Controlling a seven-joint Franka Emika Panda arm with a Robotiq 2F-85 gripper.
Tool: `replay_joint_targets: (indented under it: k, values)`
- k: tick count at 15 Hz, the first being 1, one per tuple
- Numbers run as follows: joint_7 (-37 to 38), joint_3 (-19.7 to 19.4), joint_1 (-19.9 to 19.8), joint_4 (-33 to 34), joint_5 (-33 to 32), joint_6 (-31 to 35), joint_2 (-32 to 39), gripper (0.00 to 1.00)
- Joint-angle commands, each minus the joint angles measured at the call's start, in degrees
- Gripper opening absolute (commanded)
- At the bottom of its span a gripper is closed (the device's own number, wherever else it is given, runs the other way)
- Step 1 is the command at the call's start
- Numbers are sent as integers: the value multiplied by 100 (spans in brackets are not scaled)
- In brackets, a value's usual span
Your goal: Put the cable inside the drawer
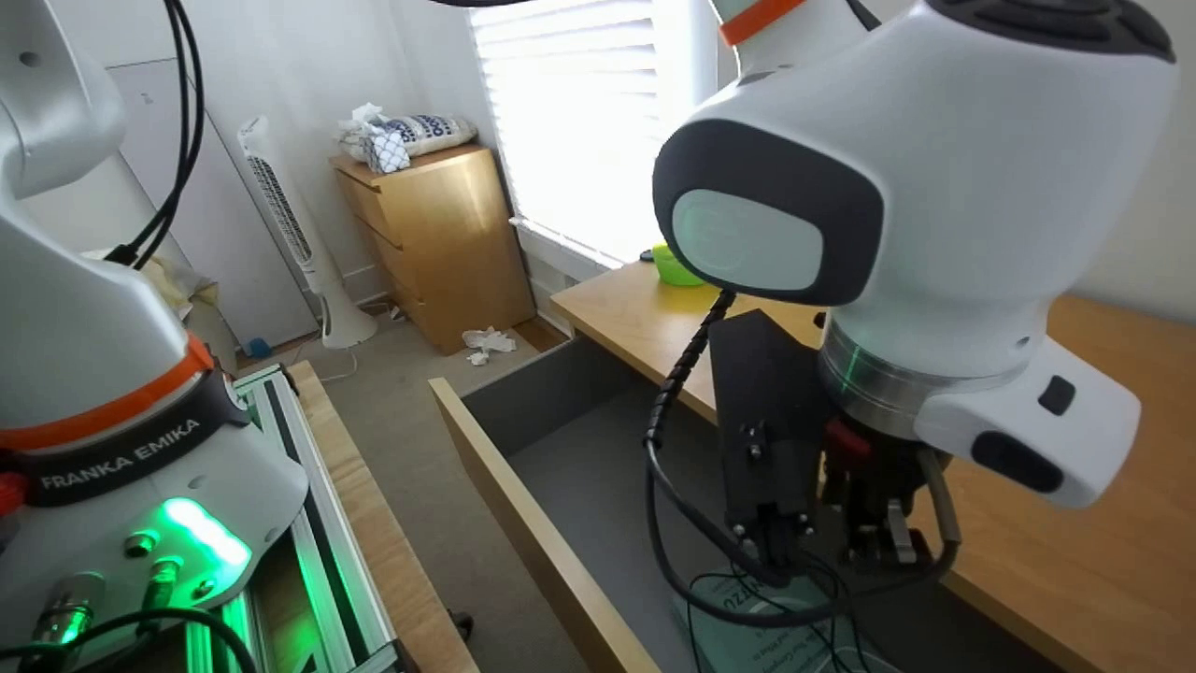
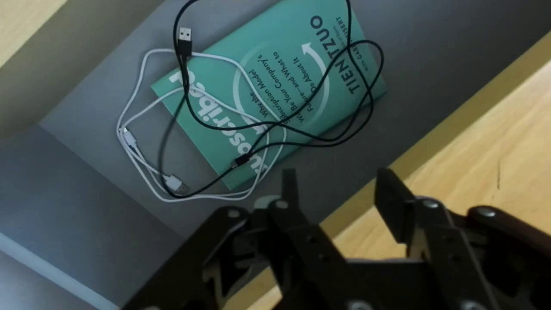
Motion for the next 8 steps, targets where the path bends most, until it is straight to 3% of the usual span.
replay_joint_targets:
  k: [1, 3, 4, 8]
  values:
    - [175, 93, 14, -93, -950, -111, -377, 81]
    - [237, 20, 214, -224, -1772, -43, -706, 97]
    - [305, -37, 317, -235, -2178, -66, -846, 100]
    - [623, -151, 717, -127, -3611, -317, -1354, 100]
